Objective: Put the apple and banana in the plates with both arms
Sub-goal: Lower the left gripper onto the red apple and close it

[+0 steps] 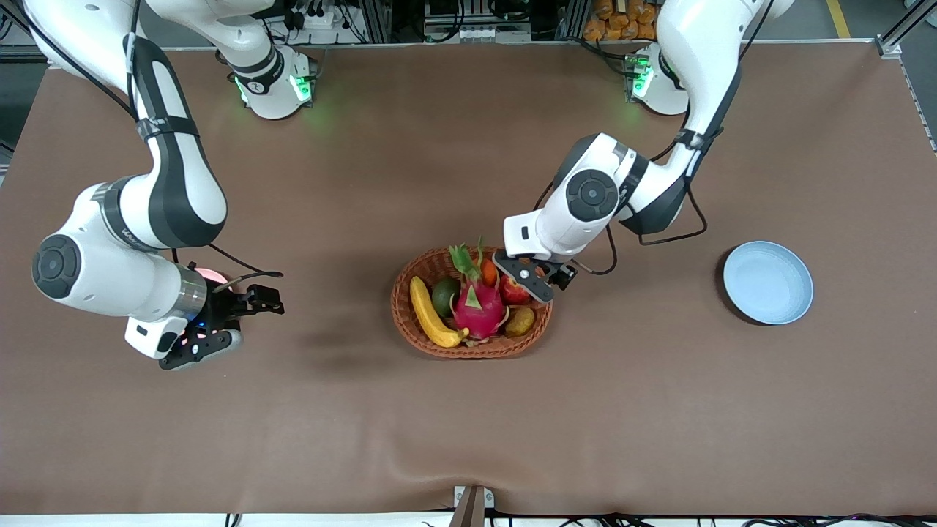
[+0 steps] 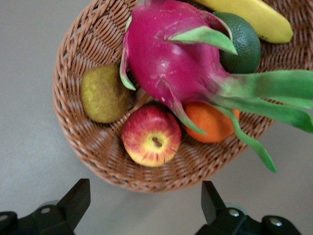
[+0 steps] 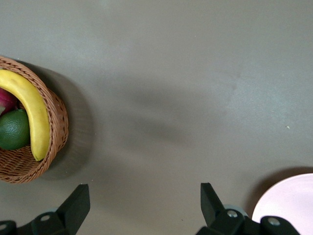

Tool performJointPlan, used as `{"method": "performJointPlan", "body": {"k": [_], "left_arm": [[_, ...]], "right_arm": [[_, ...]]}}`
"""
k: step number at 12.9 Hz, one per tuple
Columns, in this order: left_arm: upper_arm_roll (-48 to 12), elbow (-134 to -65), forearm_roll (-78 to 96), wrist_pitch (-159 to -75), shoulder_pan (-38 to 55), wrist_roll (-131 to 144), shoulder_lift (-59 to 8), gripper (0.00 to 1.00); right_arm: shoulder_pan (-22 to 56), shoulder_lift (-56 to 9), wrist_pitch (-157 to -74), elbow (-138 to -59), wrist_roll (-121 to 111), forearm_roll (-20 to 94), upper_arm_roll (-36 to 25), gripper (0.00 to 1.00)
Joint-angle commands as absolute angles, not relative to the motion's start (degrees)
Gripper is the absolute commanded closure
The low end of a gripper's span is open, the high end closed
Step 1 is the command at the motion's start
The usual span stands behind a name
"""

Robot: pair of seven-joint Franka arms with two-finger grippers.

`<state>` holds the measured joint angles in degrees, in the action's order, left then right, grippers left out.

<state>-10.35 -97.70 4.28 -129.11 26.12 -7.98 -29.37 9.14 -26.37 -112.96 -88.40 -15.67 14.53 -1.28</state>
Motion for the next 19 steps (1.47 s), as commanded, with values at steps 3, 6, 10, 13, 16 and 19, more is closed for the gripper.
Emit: {"method": "performJointPlan", "body": {"k": [3,6,10,13,16,19], "left_arm": [[-10.11,-97.65,4.22,-135.42,26.98,-8.88,-32.51,0.0],[-10.02,-97.56,4.22,-136.84,27.33,-8.7,-34.01,0.0],[-9.93,-98.0,4.31,-140.54,28.65,-8.09,-36.21,0.0],[-9.76,-98.35,4.31,-140.54,29.27,-7.91,-36.39,0.0],[-9.58,-98.35,2.04,-140.54,29.09,-7.91,-36.39,0.0],[-9.58,-98.26,-0.25,-140.54,28.66,-7.74,-36.65,0.0]], "right_arm": [[9.23,-27.07,-113.73,-87.45,-16.79,15.03,-0.97,0.0],[9.32,-27.07,-113.73,-87.45,-16.79,15.03,-0.97,0.0],[9.49,-27.07,-113.73,-87.45,-16.7,15.03,-0.97,0.0],[9.58,-27.07,-113.73,-87.45,-16.61,15.2,-0.97,0.0],[9.84,-27.16,-113.91,-87.45,-16.52,15.29,-0.88,0.0],[9.84,-27.16,-113.91,-87.45,-16.52,15.29,-0.88,0.0]]}}
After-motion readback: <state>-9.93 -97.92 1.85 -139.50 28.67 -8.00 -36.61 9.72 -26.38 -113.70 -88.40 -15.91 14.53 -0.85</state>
